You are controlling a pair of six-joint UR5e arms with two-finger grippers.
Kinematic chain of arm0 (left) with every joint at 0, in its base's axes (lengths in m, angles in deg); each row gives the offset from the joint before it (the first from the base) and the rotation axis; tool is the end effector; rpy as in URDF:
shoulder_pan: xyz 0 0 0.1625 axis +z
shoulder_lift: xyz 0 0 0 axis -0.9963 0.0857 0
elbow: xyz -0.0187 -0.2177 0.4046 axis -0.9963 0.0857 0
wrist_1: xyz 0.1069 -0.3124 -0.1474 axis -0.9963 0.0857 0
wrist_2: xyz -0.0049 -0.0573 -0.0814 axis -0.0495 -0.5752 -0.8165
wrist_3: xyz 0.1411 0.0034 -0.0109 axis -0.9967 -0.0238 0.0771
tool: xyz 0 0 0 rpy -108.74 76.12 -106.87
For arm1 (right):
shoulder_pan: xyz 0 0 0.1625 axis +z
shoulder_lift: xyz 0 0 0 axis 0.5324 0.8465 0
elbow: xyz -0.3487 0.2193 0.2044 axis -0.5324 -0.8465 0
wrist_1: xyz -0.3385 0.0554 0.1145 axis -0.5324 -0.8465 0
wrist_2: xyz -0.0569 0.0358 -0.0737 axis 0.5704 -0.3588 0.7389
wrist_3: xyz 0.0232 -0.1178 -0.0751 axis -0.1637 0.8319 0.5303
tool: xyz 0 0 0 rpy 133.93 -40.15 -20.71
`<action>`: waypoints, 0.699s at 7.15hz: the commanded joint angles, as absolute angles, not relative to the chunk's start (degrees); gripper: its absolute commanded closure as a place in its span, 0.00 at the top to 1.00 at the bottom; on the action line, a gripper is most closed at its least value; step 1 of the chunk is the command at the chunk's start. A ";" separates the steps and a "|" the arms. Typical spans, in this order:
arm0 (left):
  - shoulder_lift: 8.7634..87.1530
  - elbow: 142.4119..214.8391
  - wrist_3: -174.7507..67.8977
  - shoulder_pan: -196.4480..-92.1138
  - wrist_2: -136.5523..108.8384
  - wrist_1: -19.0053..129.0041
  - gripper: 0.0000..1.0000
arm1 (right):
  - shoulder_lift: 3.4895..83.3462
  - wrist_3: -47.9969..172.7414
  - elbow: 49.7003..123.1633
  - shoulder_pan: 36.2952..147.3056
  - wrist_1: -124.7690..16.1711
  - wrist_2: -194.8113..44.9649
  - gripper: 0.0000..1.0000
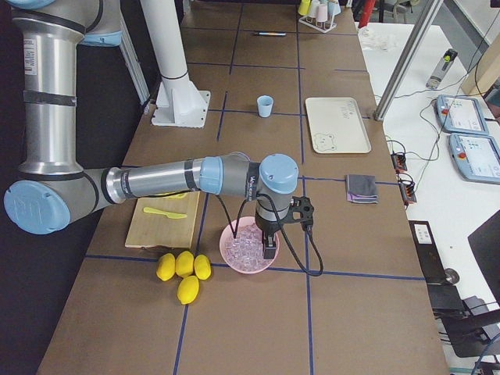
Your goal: Mash ice and strawberries in cup
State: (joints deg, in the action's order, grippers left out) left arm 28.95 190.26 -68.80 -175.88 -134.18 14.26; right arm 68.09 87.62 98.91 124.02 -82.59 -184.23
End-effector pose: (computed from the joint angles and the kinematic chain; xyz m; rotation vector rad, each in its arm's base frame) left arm -0.0280 -0.4292 0.6352 -0.0091 0.9053 -0.0124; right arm 0.0504 -0.3846 0.6690 -0.0003 -0.7419 -0.0881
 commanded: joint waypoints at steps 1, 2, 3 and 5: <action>28.28 191.81 -69.12 -175.79 -133.92 15.09 1.00 | 68.09 87.40 98.64 123.84 -81.88 -184.26 1.00; 28.36 192.42 -69.12 -175.61 -133.74 15.71 1.00 | 68.09 87.31 98.73 123.84 -81.88 -184.35 1.00; 28.28 192.51 -69.21 -175.53 -133.65 15.71 1.00 | 68.09 87.40 98.73 123.66 -81.88 -184.35 1.00; 28.28 193.21 -69.21 -173.96 -133.65 15.19 1.00 | 68.09 87.31 98.73 123.58 -81.88 -184.35 1.00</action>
State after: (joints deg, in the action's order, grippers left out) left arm 28.29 193.00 -69.20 -174.98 -133.67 15.43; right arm 68.09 87.33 98.73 123.66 -81.88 -184.35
